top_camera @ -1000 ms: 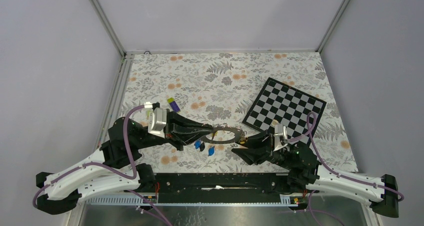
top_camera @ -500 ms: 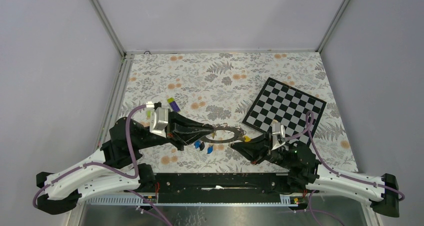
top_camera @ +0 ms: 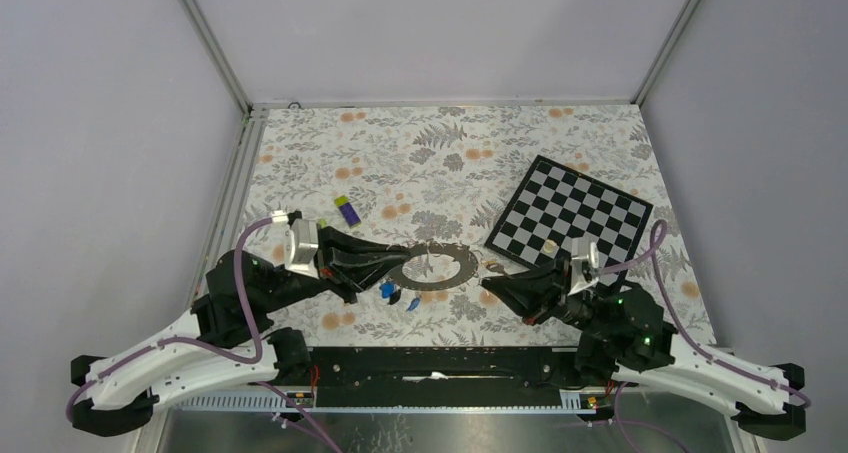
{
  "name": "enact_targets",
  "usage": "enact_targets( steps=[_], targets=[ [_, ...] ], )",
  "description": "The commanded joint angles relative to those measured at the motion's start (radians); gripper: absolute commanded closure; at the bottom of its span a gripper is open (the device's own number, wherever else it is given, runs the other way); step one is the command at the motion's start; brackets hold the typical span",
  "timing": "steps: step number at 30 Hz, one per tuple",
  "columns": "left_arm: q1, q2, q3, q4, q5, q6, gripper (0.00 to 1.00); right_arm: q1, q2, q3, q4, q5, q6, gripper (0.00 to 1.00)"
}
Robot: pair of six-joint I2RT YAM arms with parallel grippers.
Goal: Remove the keys from the keyring
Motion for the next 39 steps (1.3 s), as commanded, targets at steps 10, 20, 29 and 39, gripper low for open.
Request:
enact_targets(
  steps=[10, 20, 29, 39],
  targets=[
    [0.0, -0.08, -0.107, 0.156, -0.149, -0.091, 0.99, 0.001, 0.062, 0.323, -0.357, 0.032, -0.103, 1.0],
    [0.0, -0.11, -0.218, 0.183, -0.151, -0.147, 0.71, 0.001, 0.26, 0.698, -0.742, 0.02, -0.218, 1.0],
    [0.0, -0.085, -0.264, 0.248, -0.066, -0.17, 0.48, 0.0, 0.481, 1.048, -1.066, -0.054, -0.288, 1.0],
    [0.0, 0.054, -0.16, 0.341, 0.033, -0.122, 0.3, 0.001, 0.533, 1.104, -1.096, -0.067, -0.305, 1.0]
  ],
)
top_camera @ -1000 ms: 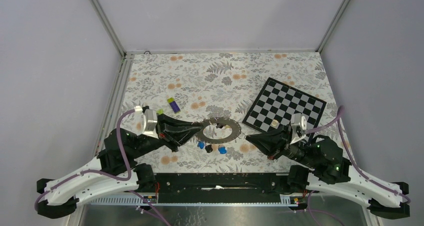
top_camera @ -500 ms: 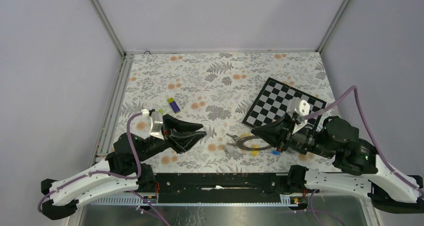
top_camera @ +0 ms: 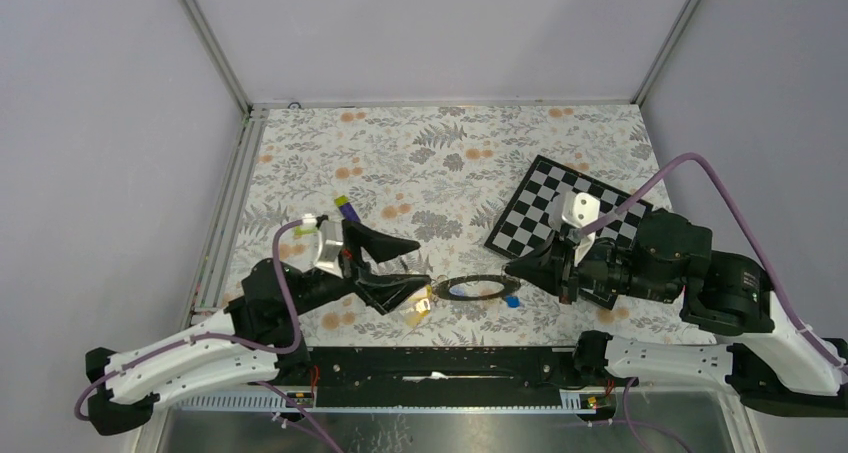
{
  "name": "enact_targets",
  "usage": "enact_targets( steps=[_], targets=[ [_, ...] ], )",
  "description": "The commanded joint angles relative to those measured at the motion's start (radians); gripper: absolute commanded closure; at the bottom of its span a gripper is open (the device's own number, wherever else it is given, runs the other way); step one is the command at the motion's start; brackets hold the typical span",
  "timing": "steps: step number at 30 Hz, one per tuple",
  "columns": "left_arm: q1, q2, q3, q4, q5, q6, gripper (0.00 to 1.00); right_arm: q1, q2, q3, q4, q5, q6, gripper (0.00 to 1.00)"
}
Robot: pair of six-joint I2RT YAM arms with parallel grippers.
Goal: Remove the keys from the keyring
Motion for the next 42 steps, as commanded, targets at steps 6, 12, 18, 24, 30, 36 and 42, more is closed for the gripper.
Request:
enact_targets(
  steps=[6, 12, 18, 24, 30, 36, 42],
  targets=[
    [0.002, 0.178, 0.158, 0.188, 0.19, 0.05, 0.27, 0.001, 0.014, -0.062, 0.199, -0.019, -0.011, 1.0],
    [0.002, 0.22, 0.18, 0.22, 0.237, 0.053, 0.18, 0.001, 0.056, -0.054, 0.242, -0.046, 0.0, 1.0],
    [0.002, 0.244, 0.162, 0.252, 0.259, 0.04, 0.13, 0.001, 0.06, -0.04, 0.255, -0.068, 0.008, 1.0],
    [0.001, 0.285, 0.147, 0.293, 0.237, 0.025, 0.13, 0.002, 0.052, -0.049, 0.296, -0.088, 0.017, 1.0],
    [0.001, 0.33, 0.141, 0.335, 0.243, 0.007, 0.13, 0.001, 0.052, -0.047, 0.334, -0.105, 0.017, 1.0],
    [-0.001, 0.36, 0.131, 0.4, 0.284, -0.021, 0.13, 0.001, 0.064, -0.045, 0.341, -0.109, 0.017, 1.0],
    [-0.004, 0.391, 0.137, 0.43, 0.307, -0.042, 0.17, 0.002, 0.063, -0.057, 0.351, -0.103, 0.017, 1.0]
  ],
)
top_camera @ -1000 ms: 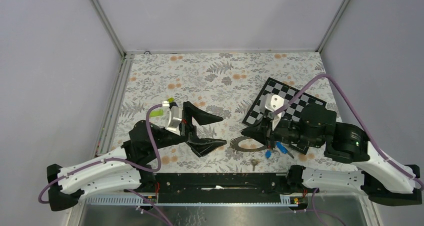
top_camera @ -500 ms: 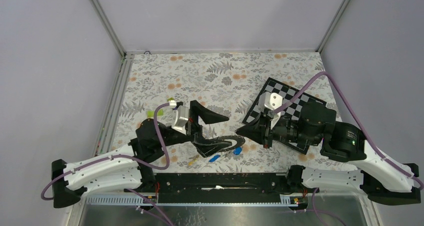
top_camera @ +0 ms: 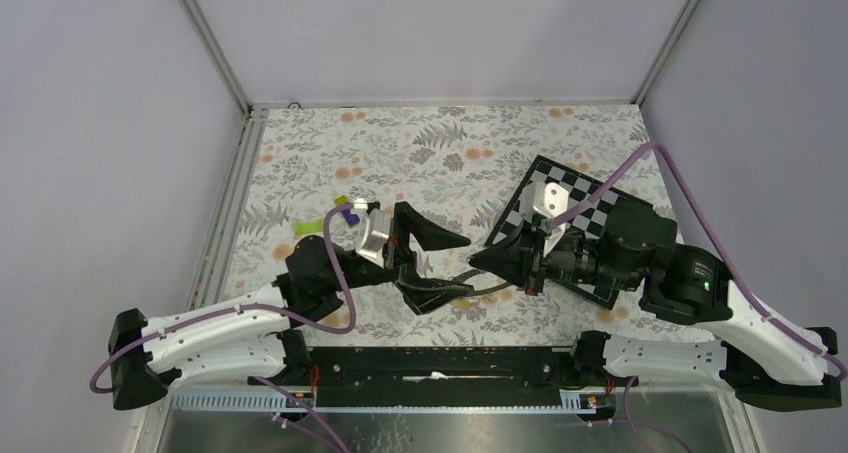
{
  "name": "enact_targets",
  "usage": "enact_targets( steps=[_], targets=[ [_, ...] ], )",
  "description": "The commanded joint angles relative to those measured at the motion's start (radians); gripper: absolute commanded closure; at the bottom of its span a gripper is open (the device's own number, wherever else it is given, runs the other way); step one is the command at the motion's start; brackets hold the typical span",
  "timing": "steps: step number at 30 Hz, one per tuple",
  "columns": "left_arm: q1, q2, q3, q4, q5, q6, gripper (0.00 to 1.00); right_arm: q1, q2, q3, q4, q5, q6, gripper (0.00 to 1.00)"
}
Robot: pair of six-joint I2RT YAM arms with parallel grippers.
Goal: Remove the keys from the keyring
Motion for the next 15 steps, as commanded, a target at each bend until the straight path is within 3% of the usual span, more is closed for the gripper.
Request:
enact_targets(
  steps=[1, 15],
  targets=[
    [-0.004, 0.015, 0.006, 0.096, 0.047, -0.024, 0.18, 0.001, -0.005, 0.009, 0.097, -0.018, 0.007, 1.0],
    [-0.008, 0.028, 0.008, 0.094, 0.067, -0.024, 0.4, 0.002, 0.001, 0.012, 0.107, -0.03, 0.007, 1.0]
  ],
)
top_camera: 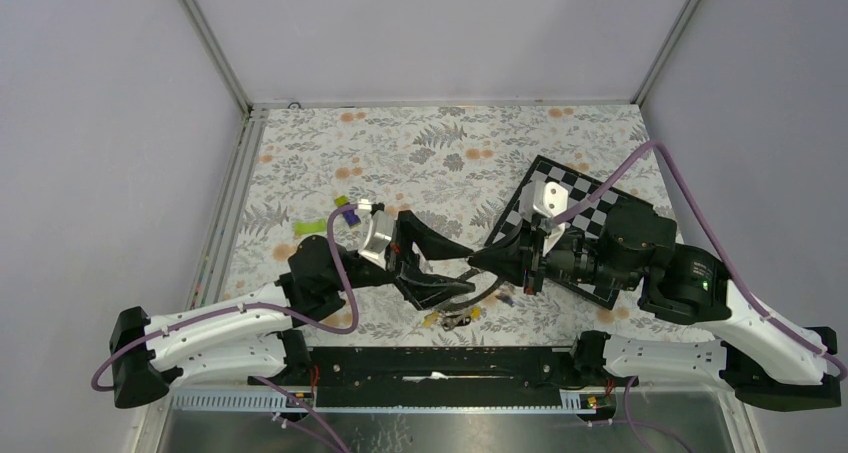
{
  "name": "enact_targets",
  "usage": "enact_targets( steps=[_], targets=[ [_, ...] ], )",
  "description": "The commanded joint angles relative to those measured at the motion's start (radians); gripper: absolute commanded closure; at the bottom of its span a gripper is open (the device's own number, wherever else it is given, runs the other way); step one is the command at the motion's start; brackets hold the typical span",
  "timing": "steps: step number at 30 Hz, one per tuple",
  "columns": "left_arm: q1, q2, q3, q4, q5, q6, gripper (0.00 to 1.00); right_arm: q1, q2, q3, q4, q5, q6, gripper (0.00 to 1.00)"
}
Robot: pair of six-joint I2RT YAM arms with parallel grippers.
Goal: Remove the keys from the keyring
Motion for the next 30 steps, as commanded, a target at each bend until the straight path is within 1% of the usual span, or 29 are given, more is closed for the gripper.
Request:
enact_targets(
  steps=[1, 5, 8, 9, 11, 14, 24, 30],
  targets=[
    [-0.004, 0.008, 0.008, 0.069, 0.03, -0.005, 0.41, 0.001, -0.001, 0.012, 0.095, -0.03, 0.006, 1.0],
    [-0.004, 0.014, 0.016, 0.058, 0.028, -0.002, 0.53, 0.001, 0.002, 0.013, 0.096, -0.03, 0.033, 1.0],
    [-0.004, 0.017, 0.021, 0.047, 0.025, 0.003, 0.57, 0.002, 0.0, 0.011, 0.097, -0.032, 0.033, 1.0],
    [-0.004, 0.017, 0.021, 0.046, 0.023, 0.003, 0.56, 0.001, 0.0, 0.01, 0.097, -0.032, 0.035, 1.0],
    [-0.004, 0.016, 0.023, 0.041, 0.016, 0.003, 0.49, 0.001, 0.002, 0.009, 0.096, -0.035, 0.035, 1.0],
    [-0.004, 0.015, 0.026, 0.036, 0.006, 0.007, 0.47, 0.001, 0.005, 0.009, 0.098, -0.036, 0.036, 1.0],
    [-0.004, 0.035, 0.046, 0.033, 0.008, 0.012, 0.47, 0.001, 0.004, -0.009, 0.113, -0.042, 0.039, 1.0],
    [-0.004, 0.044, 0.048, 0.037, 0.008, 0.014, 0.53, 0.001, 0.002, -0.016, 0.114, -0.041, 0.04, 1.0]
  ],
)
